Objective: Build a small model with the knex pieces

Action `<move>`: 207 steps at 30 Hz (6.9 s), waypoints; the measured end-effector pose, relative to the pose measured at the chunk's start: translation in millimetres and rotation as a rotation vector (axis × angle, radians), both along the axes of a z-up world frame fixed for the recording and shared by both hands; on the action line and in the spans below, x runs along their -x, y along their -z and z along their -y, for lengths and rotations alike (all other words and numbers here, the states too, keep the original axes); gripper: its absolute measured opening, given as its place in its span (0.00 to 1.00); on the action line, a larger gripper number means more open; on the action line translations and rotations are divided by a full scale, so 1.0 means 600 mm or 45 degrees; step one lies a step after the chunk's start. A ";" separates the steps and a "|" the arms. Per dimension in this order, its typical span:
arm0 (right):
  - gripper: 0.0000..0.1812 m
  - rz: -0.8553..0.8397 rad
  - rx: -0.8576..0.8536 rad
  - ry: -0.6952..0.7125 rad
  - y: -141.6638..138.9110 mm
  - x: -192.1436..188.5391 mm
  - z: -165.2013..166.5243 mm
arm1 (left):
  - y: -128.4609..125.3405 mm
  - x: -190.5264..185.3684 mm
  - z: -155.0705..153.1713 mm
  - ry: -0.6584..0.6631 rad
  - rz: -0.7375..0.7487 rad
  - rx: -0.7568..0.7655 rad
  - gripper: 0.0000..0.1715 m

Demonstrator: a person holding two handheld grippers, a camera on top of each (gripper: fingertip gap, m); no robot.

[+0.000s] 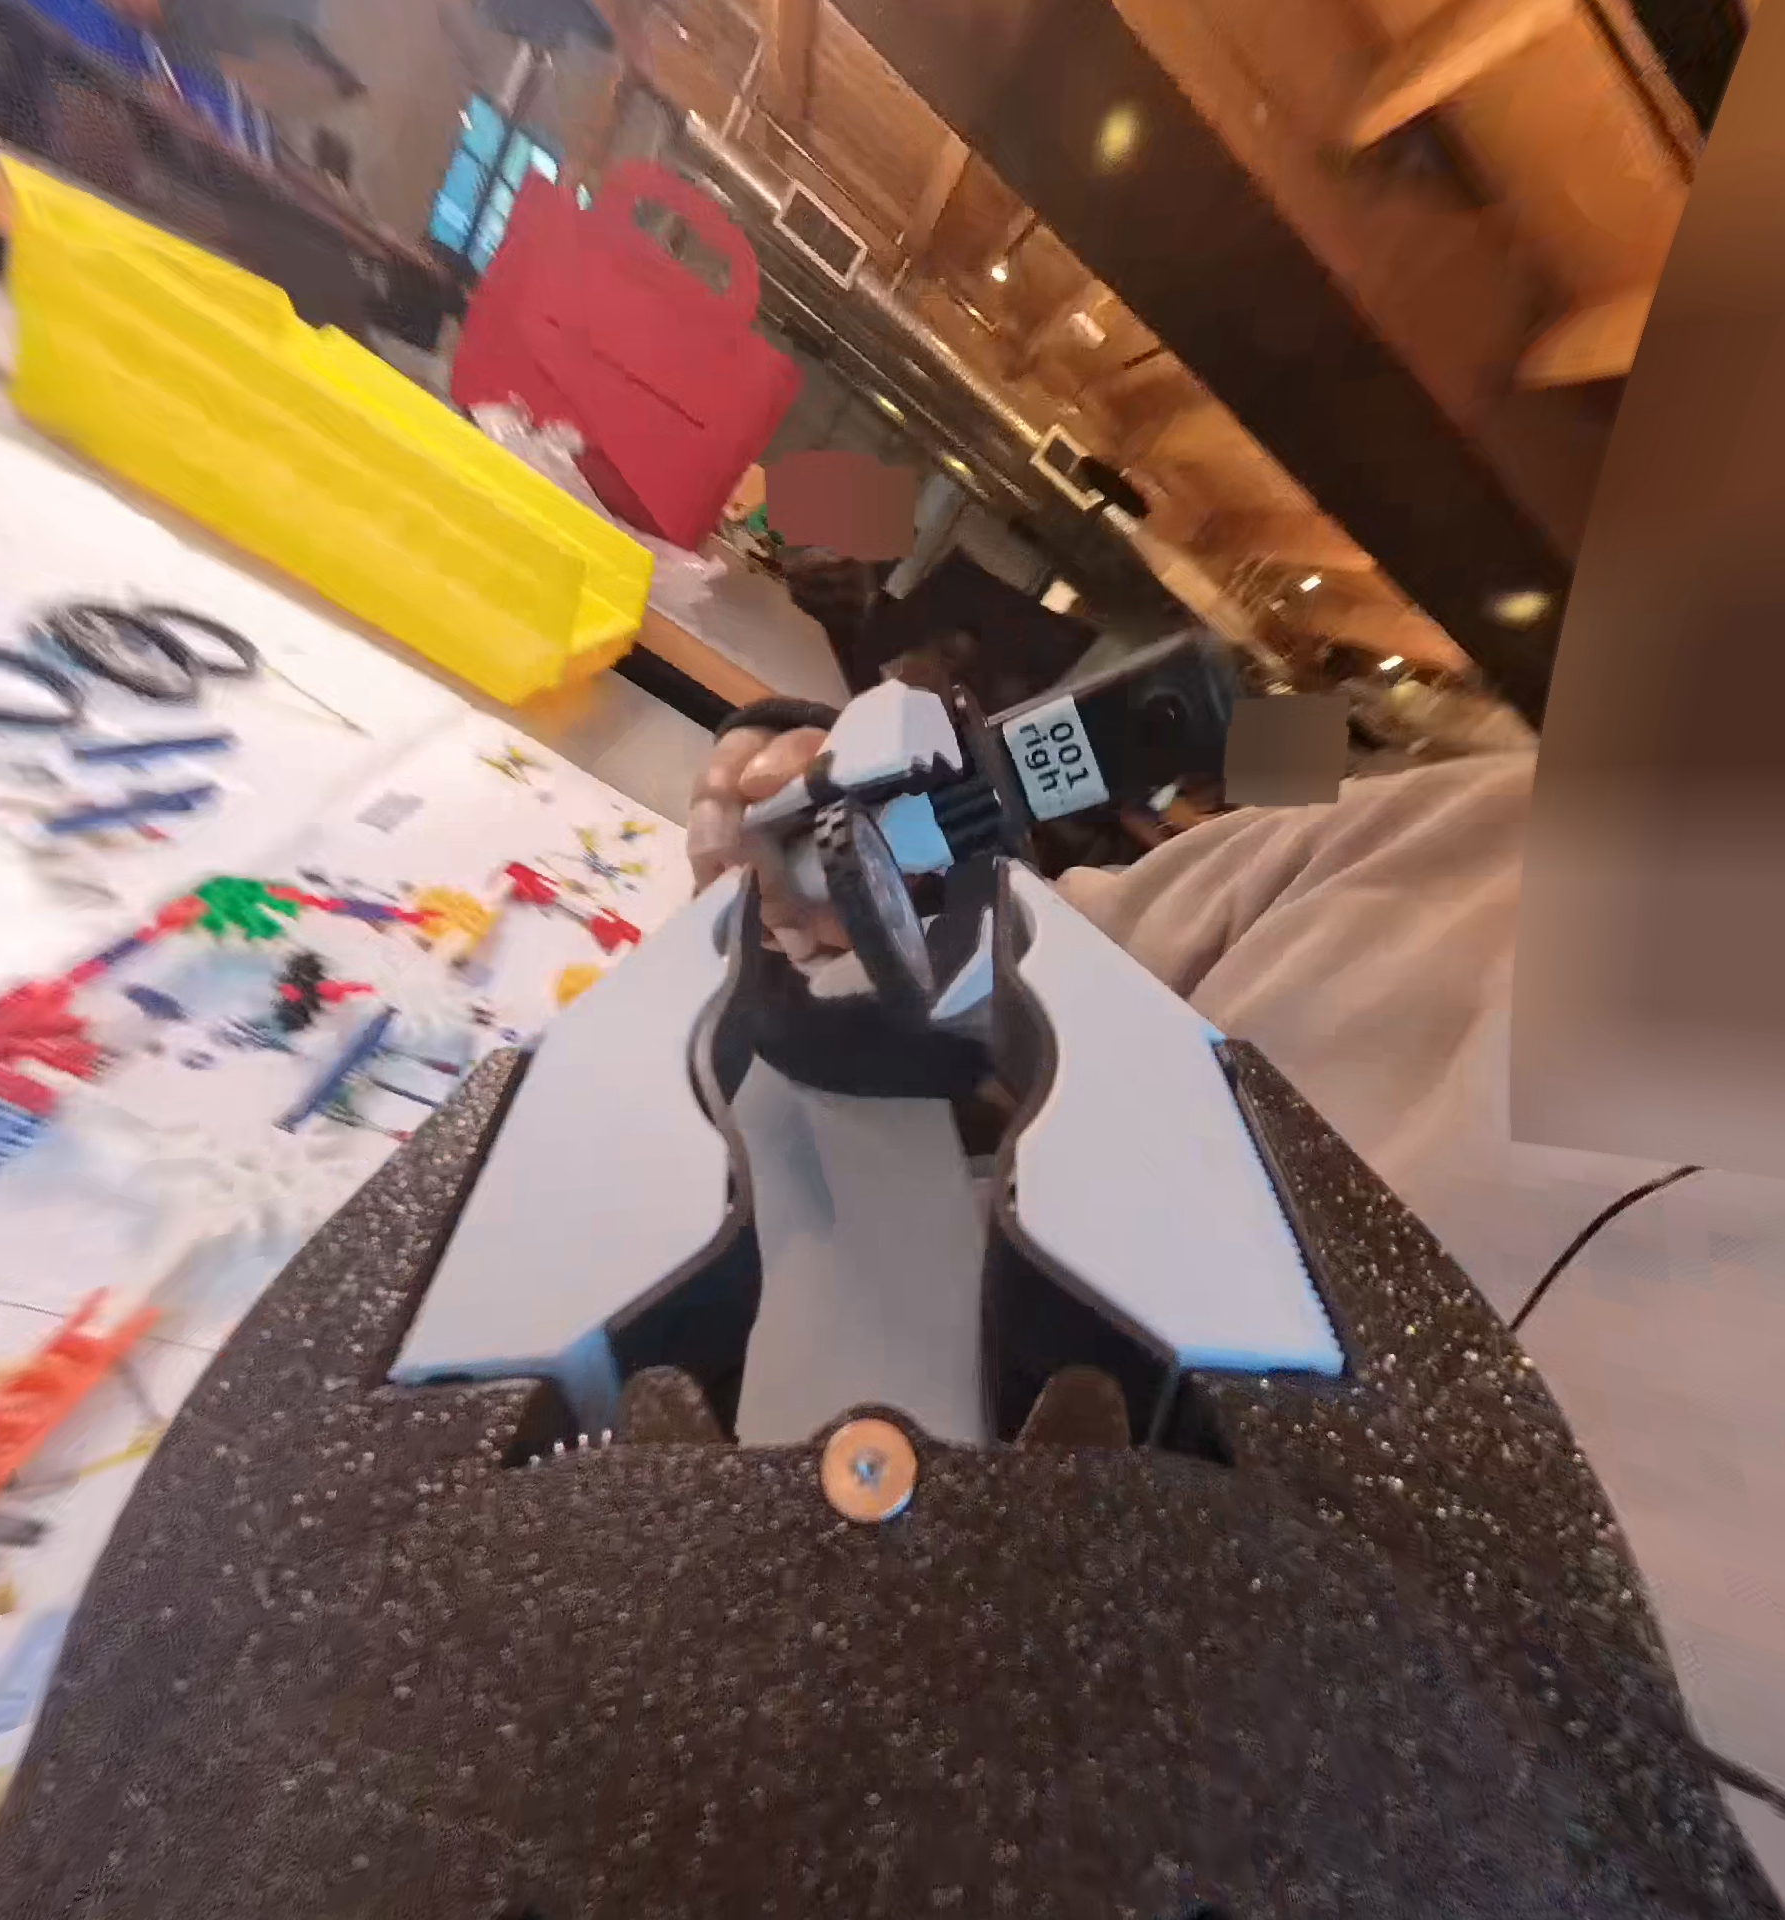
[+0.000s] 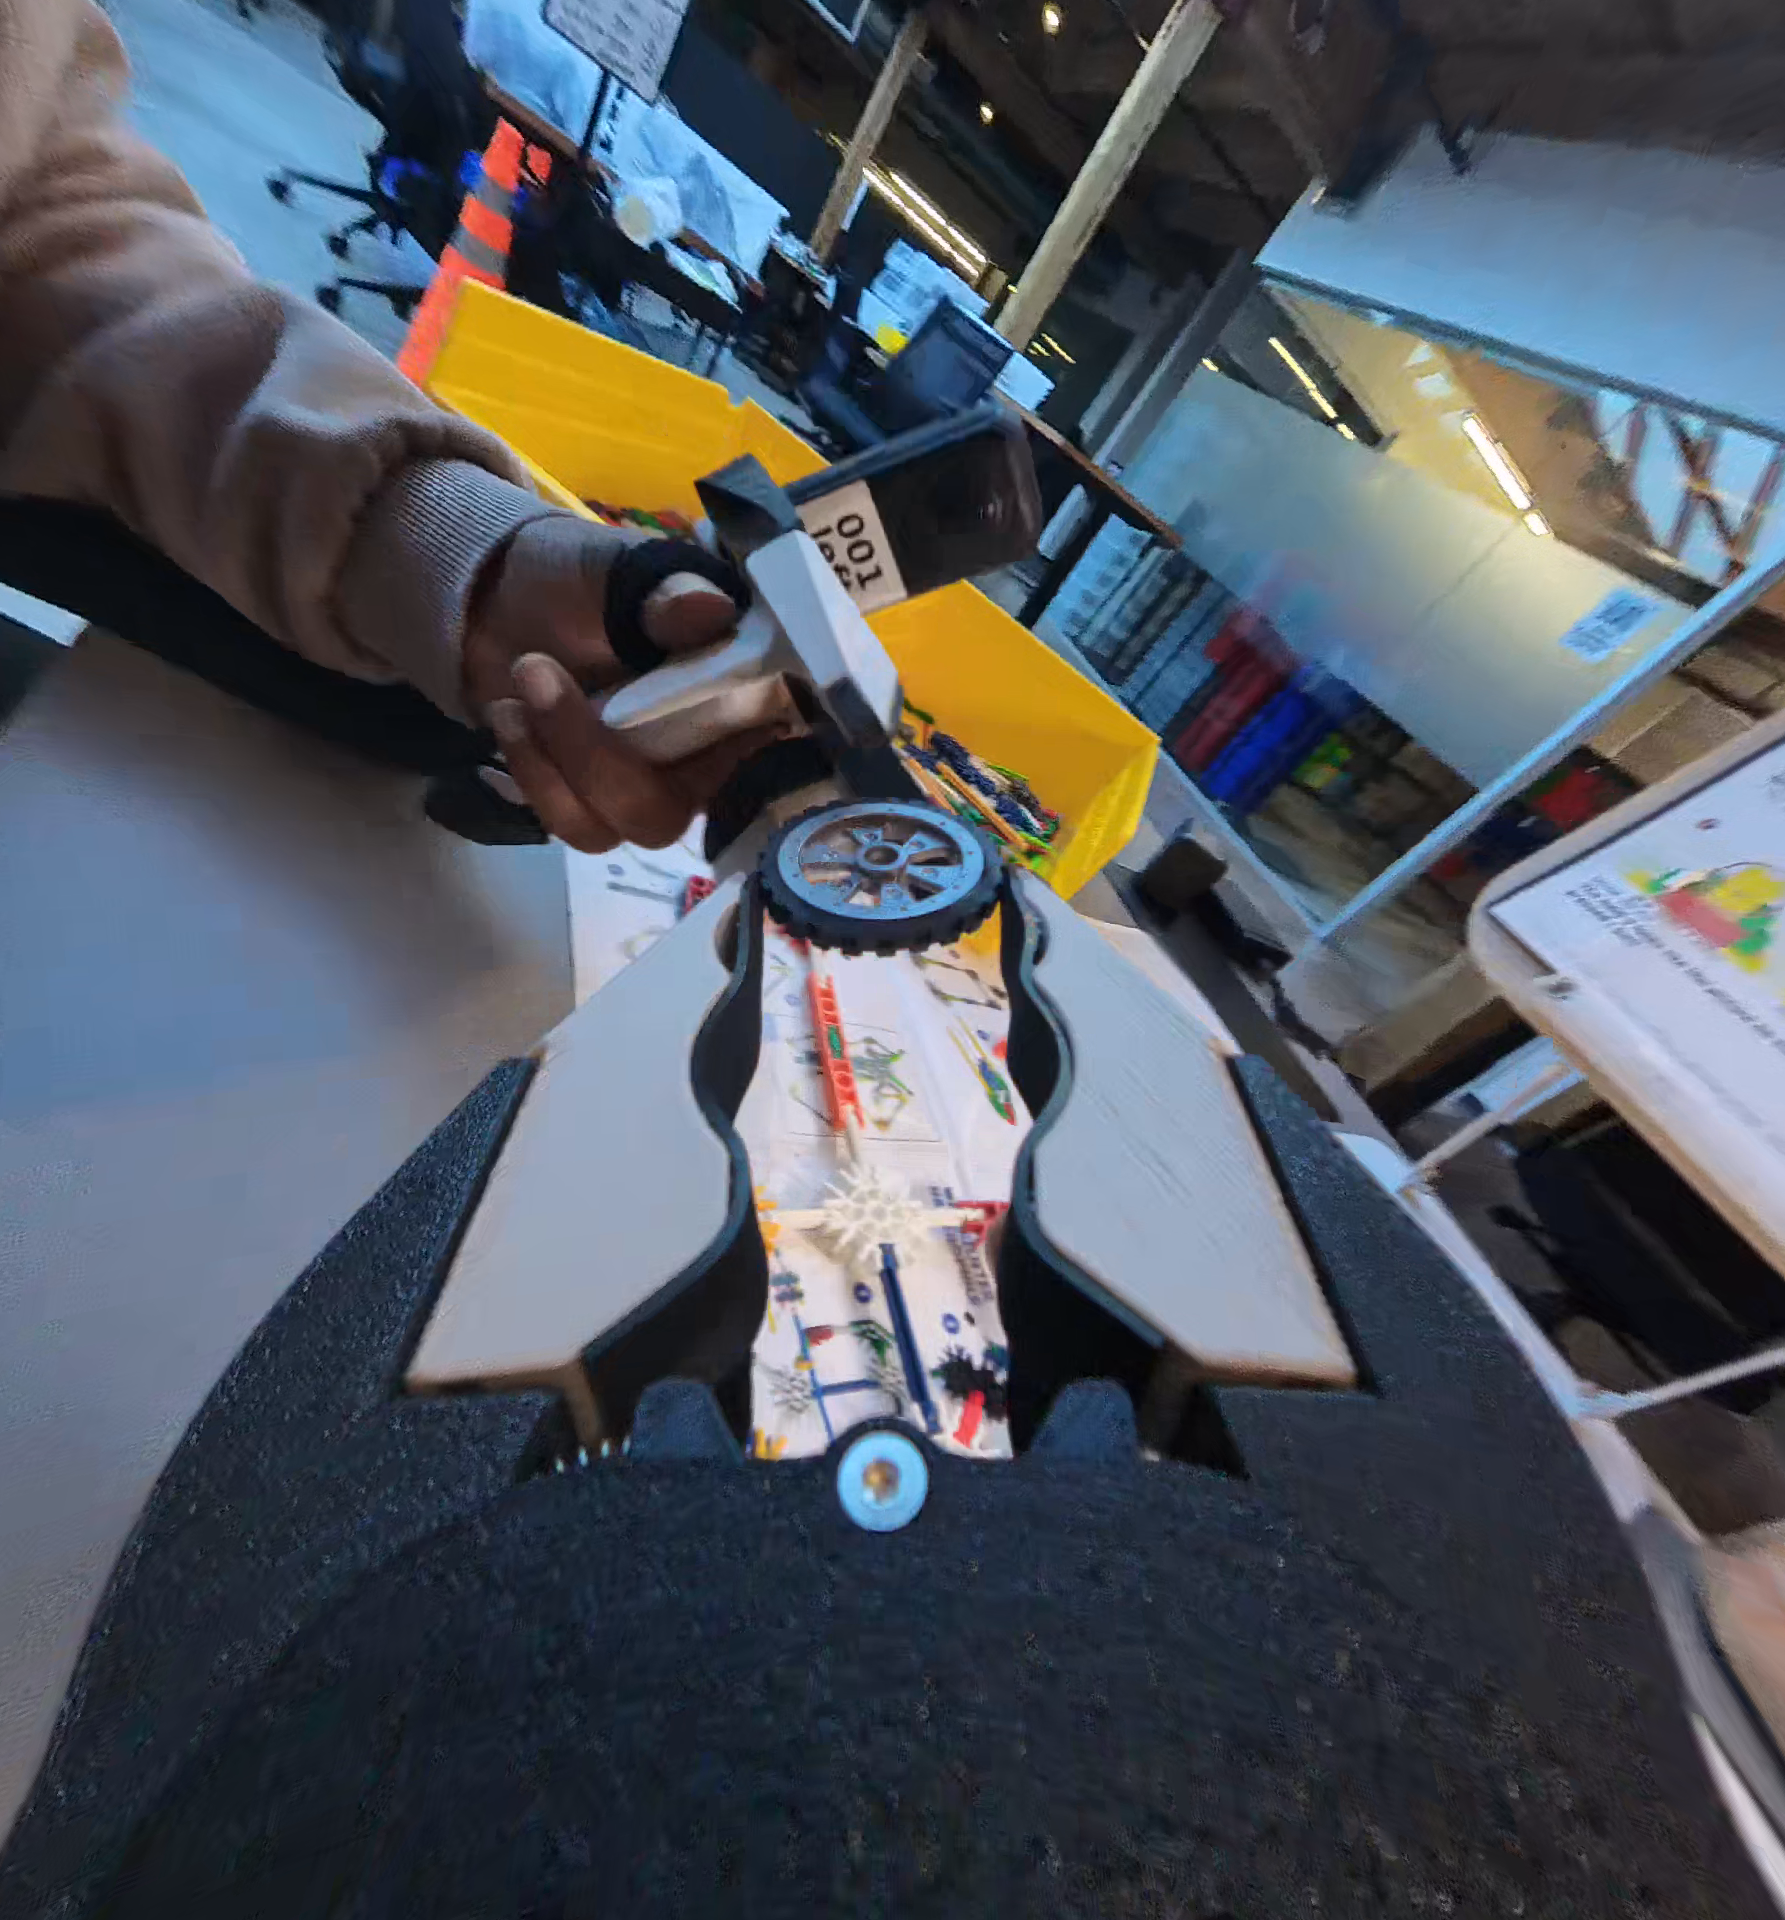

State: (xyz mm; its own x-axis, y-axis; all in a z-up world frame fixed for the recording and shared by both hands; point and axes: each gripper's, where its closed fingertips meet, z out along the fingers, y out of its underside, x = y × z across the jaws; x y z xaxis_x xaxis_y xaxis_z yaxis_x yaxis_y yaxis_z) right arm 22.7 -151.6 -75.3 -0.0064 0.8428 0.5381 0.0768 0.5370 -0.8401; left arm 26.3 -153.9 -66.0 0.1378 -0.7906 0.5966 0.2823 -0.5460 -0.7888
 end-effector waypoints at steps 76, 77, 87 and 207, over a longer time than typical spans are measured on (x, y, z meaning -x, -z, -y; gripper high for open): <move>0.23 0.410 0.451 -0.567 0.081 -0.016 0.063 | 0.099 -0.046 0.062 0.373 -0.288 0.287 0.04; 0.23 0.397 0.464 -0.575 0.076 -0.016 0.064 | 0.095 -0.046 0.063 0.375 -0.277 0.272 0.04; 0.06 0.382 0.656 -0.477 0.075 -0.014 0.039 | 0.074 -0.020 0.039 0.194 -0.310 0.086 0.02; 0.06 0.058 0.359 -0.038 0.026 0.006 -0.014 | 0.047 -0.001 -0.014 -0.090 -0.043 0.204 0.02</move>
State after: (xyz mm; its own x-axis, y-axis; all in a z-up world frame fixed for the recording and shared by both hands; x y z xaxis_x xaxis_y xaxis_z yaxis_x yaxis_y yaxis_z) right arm 19.2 -143.2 -91.2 -0.0522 0.9582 0.2812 0.1055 0.2853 -0.9526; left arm 26.6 -145.5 -94.0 0.2115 -0.6734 0.7084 0.2994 -0.6453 -0.7028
